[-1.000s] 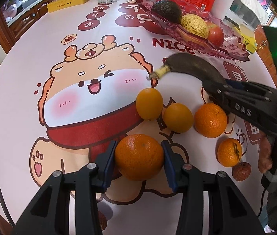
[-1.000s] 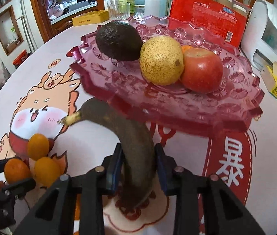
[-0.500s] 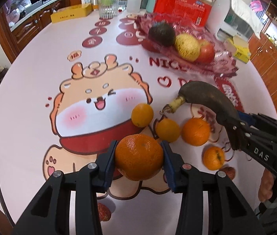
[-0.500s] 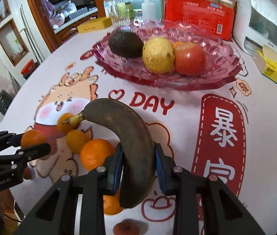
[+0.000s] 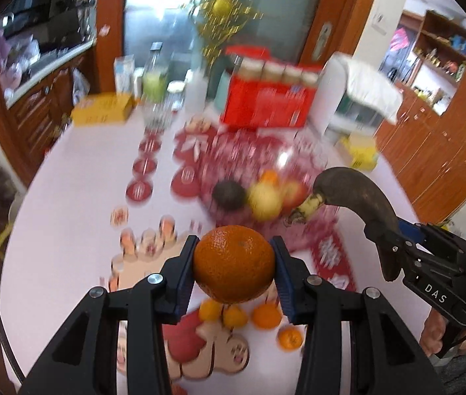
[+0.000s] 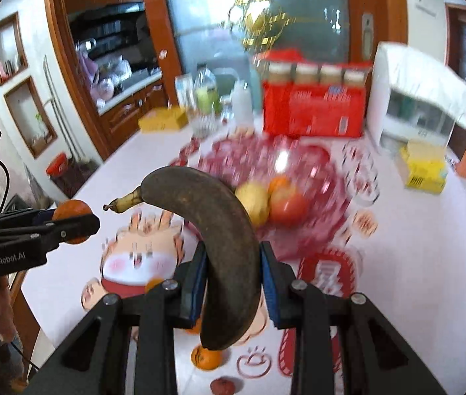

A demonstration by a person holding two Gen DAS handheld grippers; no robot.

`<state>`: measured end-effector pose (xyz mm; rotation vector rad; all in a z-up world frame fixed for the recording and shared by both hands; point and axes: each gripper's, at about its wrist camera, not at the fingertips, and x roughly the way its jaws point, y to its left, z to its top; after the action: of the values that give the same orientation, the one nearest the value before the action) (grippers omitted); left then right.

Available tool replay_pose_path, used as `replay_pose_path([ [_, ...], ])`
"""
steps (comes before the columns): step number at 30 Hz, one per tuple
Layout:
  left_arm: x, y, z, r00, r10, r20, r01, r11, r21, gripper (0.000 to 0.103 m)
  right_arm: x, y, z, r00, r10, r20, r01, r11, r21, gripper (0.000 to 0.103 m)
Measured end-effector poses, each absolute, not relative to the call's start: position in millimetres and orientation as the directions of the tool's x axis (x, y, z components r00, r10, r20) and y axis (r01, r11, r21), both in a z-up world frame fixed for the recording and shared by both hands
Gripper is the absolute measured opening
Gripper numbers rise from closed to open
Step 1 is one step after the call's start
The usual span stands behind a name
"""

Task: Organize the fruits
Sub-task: 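Lift the orange and banana and carry both over the pink bowl, then lower the orange and banana into the bowl and open both tools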

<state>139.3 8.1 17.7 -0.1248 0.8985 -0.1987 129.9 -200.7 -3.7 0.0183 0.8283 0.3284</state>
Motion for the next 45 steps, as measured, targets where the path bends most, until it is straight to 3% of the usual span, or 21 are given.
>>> replay_pose_path([
  [6,178.0,-6.3,60.0,0.671,-0.244,-0.700,0.165,0.970,-0.180,0.042,169.0,-216.4,42.9,0.702,0.194,-0.685,-0.186,0.979,0.087,0.030],
  [11,211.6,-21.9,61.6,0.679,-0.251,-0.690,0.185,0.968,-0.170,0.042,211.1,-230.6,43.0,0.719,0.114,-0.686,-0.082,0.994,0.078,0.030],
  [26,345.6,-50.4,-84.7,0.529,-0.204,-0.824,0.160,0.977,-0.139,0.042,299.5,-245.9,-112.6,0.499,-0.035,-0.866,0.188,0.980,0.069,0.030],
  [39,371.6,-63.5,-150.6,0.438,-0.173,-0.882,0.170,0.980,-0.107,0.045,315.4,-221.6,-146.2,0.491,-0.101,-0.865,0.166,0.986,-0.021,0.032],
  [40,371.1,-61.4,-150.9,0.437,-0.172,-0.883,0.165,0.980,-0.110,0.052,315.0,-221.3,-146.0,0.494,-0.104,-0.864,0.158,0.987,-0.028,0.032],
  [41,370.2,-59.8,-150.0,0.439,-0.174,-0.882,0.163,0.980,-0.112,0.068,314.3,-220.3,-145.2,0.497,-0.108,-0.861,0.146,0.988,-0.040,0.032],
  [43,366.3,-56.4,-145.2,0.459,-0.162,-0.873,0.149,0.983,-0.104,0.083,310.4,-217.6,-141.4,0.517,-0.111,-0.848,0.120,0.991,-0.056,0.035],
  [45,361.3,-53.5,-137.8,0.482,-0.153,-0.863,0.149,0.985,-0.092,0.085,305.3,-217.1,-135.7,0.540,-0.108,-0.835,0.109,0.992,-0.057,0.045],
])
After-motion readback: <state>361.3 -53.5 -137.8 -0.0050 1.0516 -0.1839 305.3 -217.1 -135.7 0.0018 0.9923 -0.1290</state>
